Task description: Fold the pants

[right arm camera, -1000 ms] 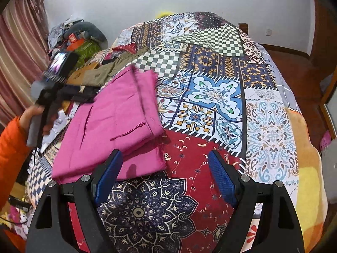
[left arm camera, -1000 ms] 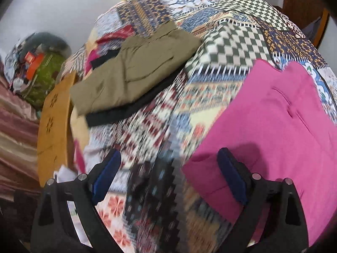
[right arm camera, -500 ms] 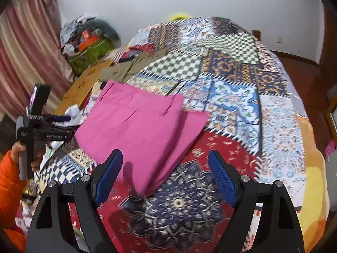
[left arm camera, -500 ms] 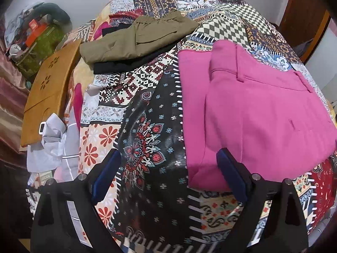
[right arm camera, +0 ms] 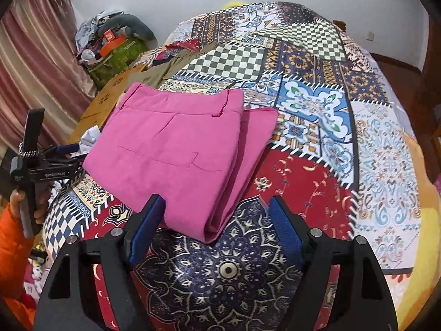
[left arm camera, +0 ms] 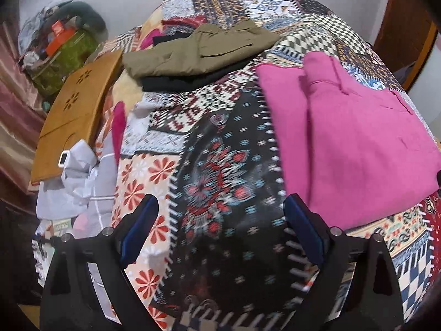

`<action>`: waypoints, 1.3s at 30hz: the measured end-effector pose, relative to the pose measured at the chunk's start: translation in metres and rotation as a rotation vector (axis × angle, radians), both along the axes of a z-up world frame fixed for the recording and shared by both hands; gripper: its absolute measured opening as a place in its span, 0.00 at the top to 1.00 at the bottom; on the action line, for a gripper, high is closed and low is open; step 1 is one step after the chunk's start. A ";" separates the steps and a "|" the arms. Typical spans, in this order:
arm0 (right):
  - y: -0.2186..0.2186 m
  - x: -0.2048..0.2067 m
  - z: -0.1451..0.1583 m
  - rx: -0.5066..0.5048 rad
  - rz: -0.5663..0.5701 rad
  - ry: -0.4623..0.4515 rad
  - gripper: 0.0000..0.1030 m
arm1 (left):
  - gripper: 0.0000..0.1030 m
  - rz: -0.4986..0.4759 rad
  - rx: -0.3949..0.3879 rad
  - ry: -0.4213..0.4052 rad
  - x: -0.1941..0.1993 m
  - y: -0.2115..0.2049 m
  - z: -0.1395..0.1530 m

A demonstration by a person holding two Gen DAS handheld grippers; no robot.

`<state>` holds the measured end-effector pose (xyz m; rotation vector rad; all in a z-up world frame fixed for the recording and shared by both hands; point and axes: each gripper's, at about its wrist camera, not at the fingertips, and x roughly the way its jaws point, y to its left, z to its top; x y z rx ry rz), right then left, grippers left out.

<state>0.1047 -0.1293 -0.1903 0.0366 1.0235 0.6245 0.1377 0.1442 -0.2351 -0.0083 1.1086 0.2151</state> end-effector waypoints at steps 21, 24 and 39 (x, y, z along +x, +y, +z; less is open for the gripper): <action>0.024 0.060 0.018 -0.019 0.020 -0.054 0.47 | 0.10 -0.190 -0.047 -0.143 0.081 -0.053 0.056; 0.034 0.075 0.000 -0.045 0.033 0.001 0.60 | 0.31 -0.195 -0.064 -0.076 0.101 -0.059 0.036; 0.020 0.082 -0.019 -0.003 0.024 0.049 0.65 | 0.36 -0.177 -0.045 -0.107 0.108 -0.056 0.020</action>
